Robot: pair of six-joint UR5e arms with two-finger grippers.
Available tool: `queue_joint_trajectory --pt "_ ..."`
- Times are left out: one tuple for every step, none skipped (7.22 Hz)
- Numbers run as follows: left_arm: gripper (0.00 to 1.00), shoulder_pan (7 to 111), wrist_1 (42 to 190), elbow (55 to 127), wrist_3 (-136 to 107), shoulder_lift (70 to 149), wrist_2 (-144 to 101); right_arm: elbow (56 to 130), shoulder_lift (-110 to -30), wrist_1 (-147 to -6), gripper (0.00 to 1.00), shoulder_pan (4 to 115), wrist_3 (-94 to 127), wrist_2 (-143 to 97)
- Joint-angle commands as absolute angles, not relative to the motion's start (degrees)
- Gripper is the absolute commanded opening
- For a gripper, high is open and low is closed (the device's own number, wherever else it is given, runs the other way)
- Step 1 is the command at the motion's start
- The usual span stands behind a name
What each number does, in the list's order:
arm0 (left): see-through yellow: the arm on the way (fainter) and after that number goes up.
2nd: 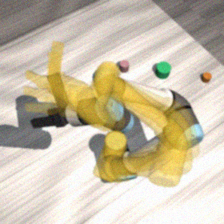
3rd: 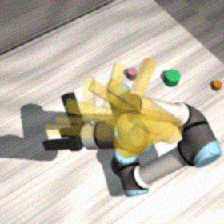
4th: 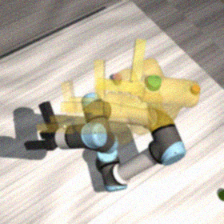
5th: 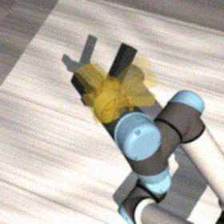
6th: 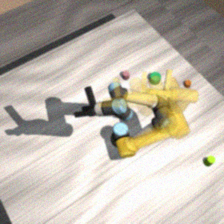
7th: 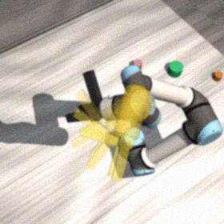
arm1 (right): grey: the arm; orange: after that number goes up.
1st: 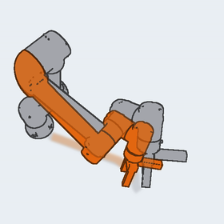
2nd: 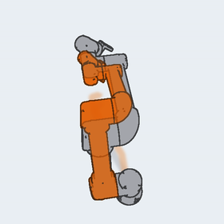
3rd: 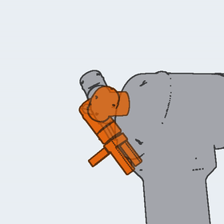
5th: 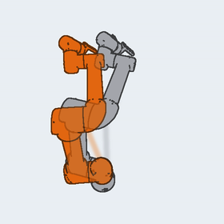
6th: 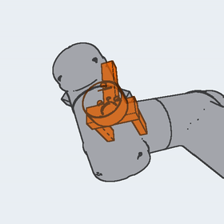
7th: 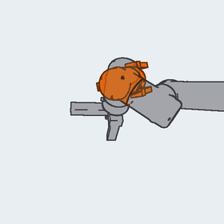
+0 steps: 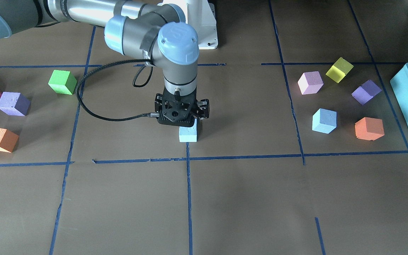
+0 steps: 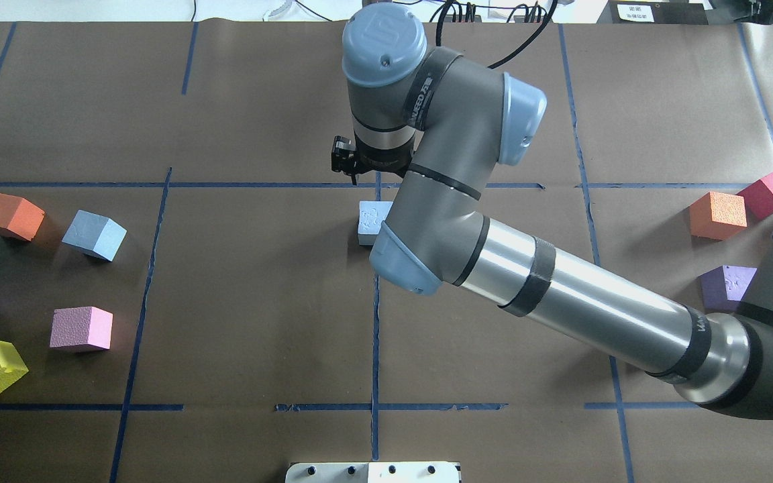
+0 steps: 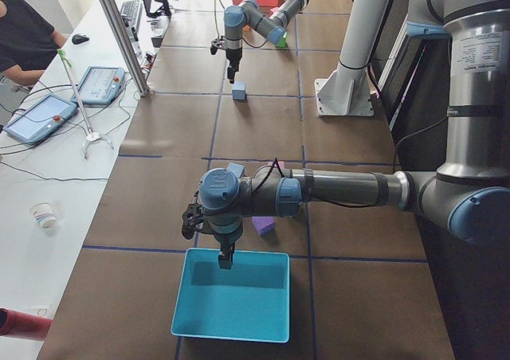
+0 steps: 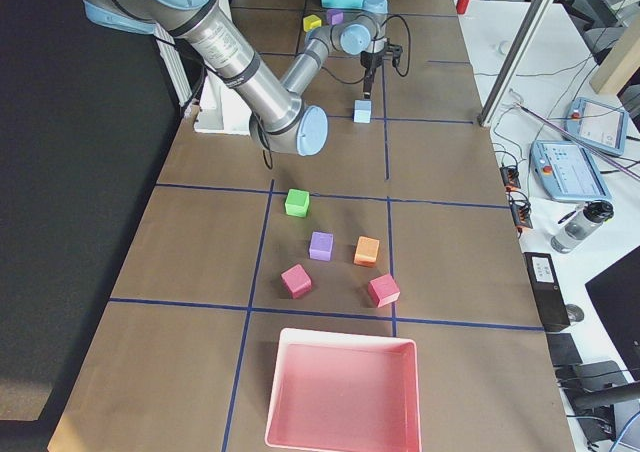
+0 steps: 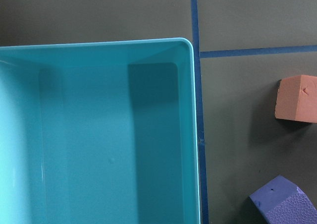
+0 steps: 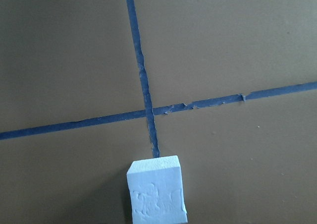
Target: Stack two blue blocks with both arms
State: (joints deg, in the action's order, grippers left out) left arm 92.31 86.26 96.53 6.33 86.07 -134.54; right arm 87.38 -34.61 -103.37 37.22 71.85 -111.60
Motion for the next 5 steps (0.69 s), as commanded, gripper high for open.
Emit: queue_joint_trajectory --pt "1.0 92.2 86.4 99.9 6.3 86.4 -134.5 100.9 -35.6 -114.6 0.99 42.2 70.8 -114.8" --pt "1.0 92.0 85.8 104.8 6.1 86.5 -134.5 105.9 -39.0 -114.8 1.0 45.0 70.6 -116.0" --pt "1.0 91.3 85.1 109.1 3.5 86.5 -134.7 110.3 -44.2 -114.8 1.0 48.7 66.8 -118.2" --pt "1.0 85.2 83.6 115.5 -3.7 86.3 -134.6 112.7 -49.8 -114.8 1.0 53.1 59.2 -120.9" --pt "1.0 80.3 83.7 119.4 -9.4 86.4 -134.8 114.3 -54.5 -114.6 1.0 56.9 50.8 -123.3"
